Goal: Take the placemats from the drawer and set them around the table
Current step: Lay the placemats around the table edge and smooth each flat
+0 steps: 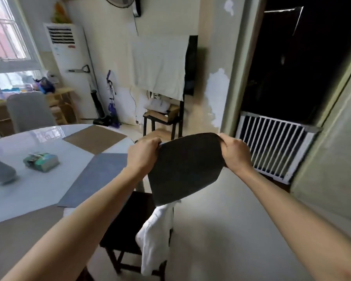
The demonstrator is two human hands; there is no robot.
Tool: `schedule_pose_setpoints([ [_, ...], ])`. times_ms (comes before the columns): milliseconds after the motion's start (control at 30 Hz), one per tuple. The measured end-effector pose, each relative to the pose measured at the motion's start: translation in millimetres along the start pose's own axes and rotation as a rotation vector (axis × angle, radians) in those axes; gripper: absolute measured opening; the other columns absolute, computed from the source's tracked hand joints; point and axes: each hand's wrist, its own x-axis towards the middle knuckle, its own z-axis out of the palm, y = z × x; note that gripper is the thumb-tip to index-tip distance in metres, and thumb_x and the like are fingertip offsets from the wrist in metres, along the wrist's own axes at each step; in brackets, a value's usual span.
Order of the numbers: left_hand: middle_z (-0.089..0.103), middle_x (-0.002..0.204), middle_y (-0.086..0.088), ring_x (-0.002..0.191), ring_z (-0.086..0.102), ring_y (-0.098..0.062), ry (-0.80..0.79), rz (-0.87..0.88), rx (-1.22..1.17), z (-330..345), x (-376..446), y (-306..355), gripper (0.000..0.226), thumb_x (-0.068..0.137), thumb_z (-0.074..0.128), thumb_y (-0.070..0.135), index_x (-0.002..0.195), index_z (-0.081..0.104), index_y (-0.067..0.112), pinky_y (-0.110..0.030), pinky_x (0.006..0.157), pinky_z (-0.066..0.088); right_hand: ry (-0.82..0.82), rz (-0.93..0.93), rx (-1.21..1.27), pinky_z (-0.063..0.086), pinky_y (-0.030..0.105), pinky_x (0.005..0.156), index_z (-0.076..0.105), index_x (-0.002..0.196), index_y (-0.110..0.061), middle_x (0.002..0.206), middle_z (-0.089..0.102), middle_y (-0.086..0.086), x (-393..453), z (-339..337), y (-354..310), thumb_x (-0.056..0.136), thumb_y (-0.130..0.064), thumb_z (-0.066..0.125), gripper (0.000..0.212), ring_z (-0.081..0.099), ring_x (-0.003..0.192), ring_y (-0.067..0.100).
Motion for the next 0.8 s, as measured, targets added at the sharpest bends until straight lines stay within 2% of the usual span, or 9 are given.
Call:
schedule_pose_setpoints([
  [100, 0.067, 0.095, -0.002, 0.088, 0.065, -0.022, -0.079, 0.044, -0.030, 52.0, 21.4, 73.1, 0.020, 0.098, 0.047, 0.026, 0.101, 0.067, 0.023, -0.031, 0.065, 0.040, -0.181, 0.121, -0.139, 0.043, 0.034, 0.063, 0.063, 0.119, -0.021, 0.090, 0.069, 0.014, -0.4, -13.7, 92.6, 0.098, -0.018, 0.039, 0.032, 0.063, 0.082, 0.035],
  [167, 0.068, 0.093, -0.003, 0.086, 0.065, -0.022, -0.111, 0.056, -0.028, 86.6, 33.5, 112.5, 0.020, 0.097, 0.049, 0.022, 0.100, 0.068, 0.024, -0.031, 0.066, 0.041, -0.302, 0.146, -0.200, 0.048, 0.035, 0.064, 0.066, 0.108, -0.018, 0.088, 0.067, 0.011, 1.0, -14.4, 143.6, 0.095, -0.020, 0.041, 0.027, 0.062, 0.081, 0.032],
  [233, 0.068, 0.089, -0.001, 0.085, 0.065, -0.020, -0.144, 0.079, -0.027, 120.6, 46.6, 143.2, 0.017, 0.096, 0.052, 0.020, 0.098, 0.068, 0.025, -0.032, 0.068, 0.046, -0.413, 0.135, -0.224, 0.053, 0.041, 0.068, 0.066, 0.095, -0.017, 0.086, 0.066, 0.008, 2.0, -7.8, 178.4, 0.093, -0.025, 0.046, 0.022, 0.063, 0.080, 0.029],
  [333, 0.067, 0.088, -0.001, 0.085, 0.065, -0.022, -0.228, 0.176, 0.035, 161.7, 69.5, 175.1, 0.015, 0.094, 0.052, 0.016, 0.095, 0.066, 0.021, -0.036, 0.071, 0.052, -0.531, 0.106, -0.226, 0.054, 0.043, 0.073, 0.067, 0.096, -0.017, 0.090, 0.067, 0.006, 10.6, 15.2, 213.1, 0.093, -0.028, 0.050, 0.020, 0.064, 0.084, 0.027],
  [400, 0.067, 0.089, -0.001, 0.086, 0.064, -0.021, -0.256, 0.196, 0.058, 182.8, 84.7, 180.5, 0.014, 0.094, 0.052, 0.016, 0.094, 0.065, 0.020, -0.039, 0.074, 0.053, -0.557, 0.091, -0.220, 0.054, 0.041, 0.074, 0.066, 0.101, -0.017, 0.095, 0.067, 0.007, 20.7, 32.0, 229.4, 0.095, -0.026, 0.048, 0.022, 0.063, 0.088, 0.028],
  [500, 0.066, 0.090, -0.002, 0.087, 0.064, -0.018, -0.274, 0.188, 0.049, 229.9, 119.5, 175.1, 0.016, 0.097, 0.051, 0.019, 0.098, 0.066, 0.020, -0.034, 0.077, 0.052, -0.570, 0.067, -0.228, 0.051, 0.037, 0.072, 0.066, 0.108, -0.019, 0.098, 0.065, 0.008, 48.3, 65.4, 262.7, 0.097, -0.024, 0.045, 0.024, 0.062, 0.091, 0.028],
  [567, 0.067, 0.090, -0.001, 0.086, 0.064, -0.017, -0.302, 0.172, 0.028, 264.7, 152.0, 164.7, 0.018, 0.098, 0.049, 0.023, 0.098, 0.066, 0.020, -0.034, 0.078, 0.052, -0.577, 0.054, -0.234, 0.051, 0.039, 0.075, 0.066, 0.108, -0.019, 0.098, 0.066, 0.007, 76.2, 90.0, 281.2, 0.097, -0.023, 0.044, 0.025, 0.062, 0.093, 0.028],
  [667, 0.066, 0.087, 0.001, 0.082, 0.063, -0.018, -0.346, 0.139, -0.011, 315.2, 208.9, 147.3, 0.021, 0.098, 0.047, 0.026, 0.093, 0.066, 0.021, -0.032, 0.070, 0.048, -0.585, 0.039, -0.242, 0.051, 0.041, 0.076, 0.067, 0.106, -0.020, 0.096, 0.067, 0.006, 128.8, 127.3, 307.5, 0.098, -0.022, 0.043, 0.025, 0.063, 0.091, 0.029],
  [800, 0.066, 0.084, 0.000, 0.080, 0.065, -0.020, -0.399, 0.086, -0.018, 367.8, 285.2, 123.9, 0.020, 0.097, 0.048, 0.024, 0.092, 0.066, 0.023, -0.037, 0.073, 0.054, -0.609, 0.036, -0.277, 0.046, 0.038, 0.069, 0.067, 0.103, -0.023, 0.094, 0.067, 0.006, 205.7, 178.6, 337.3, 0.099, -0.026, 0.041, 0.026, 0.063, 0.088, 0.031],
])
